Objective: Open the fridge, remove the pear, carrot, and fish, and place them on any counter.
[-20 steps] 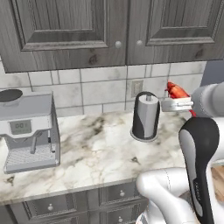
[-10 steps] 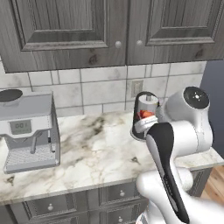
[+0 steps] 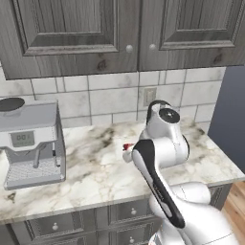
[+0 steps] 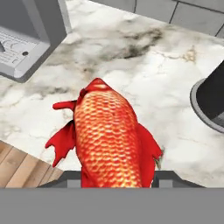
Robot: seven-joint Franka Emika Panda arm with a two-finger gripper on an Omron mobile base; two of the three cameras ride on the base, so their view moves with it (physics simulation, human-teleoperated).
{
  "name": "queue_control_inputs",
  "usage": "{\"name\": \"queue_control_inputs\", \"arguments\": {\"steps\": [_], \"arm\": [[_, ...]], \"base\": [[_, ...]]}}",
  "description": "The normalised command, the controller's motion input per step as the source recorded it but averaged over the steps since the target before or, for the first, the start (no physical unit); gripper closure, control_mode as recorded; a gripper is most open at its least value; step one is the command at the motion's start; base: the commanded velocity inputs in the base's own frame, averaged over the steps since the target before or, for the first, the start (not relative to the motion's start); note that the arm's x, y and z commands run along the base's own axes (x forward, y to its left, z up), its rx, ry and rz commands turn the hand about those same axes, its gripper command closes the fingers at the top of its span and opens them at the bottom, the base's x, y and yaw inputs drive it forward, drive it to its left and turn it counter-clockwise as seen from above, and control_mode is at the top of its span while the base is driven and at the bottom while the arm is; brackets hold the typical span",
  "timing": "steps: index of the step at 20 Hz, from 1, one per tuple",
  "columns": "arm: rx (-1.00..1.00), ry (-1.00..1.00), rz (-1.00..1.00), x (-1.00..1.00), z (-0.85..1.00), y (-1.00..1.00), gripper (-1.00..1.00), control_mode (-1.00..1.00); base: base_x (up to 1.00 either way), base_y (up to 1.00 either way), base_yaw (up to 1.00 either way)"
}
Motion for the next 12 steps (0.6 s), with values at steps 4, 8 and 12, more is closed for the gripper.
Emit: {"name": "queue_control_inputs", "arguments": {"steps": [4,8,12], "arm": [[-0.06,0.24,0.18,0.66,-1.00,0.47,1.00,-1.00],[-0.11,0.20,0.16,0.70,-1.00,0.42,1.00,-1.00],[-0.09,0.14,0.15,0.73,-0.92,0.42,1.00,-1.00]], "base": [[0.00,0.00,0.00],[0.00,0.00,0.00],[0.00,0.00,0.00]]}}
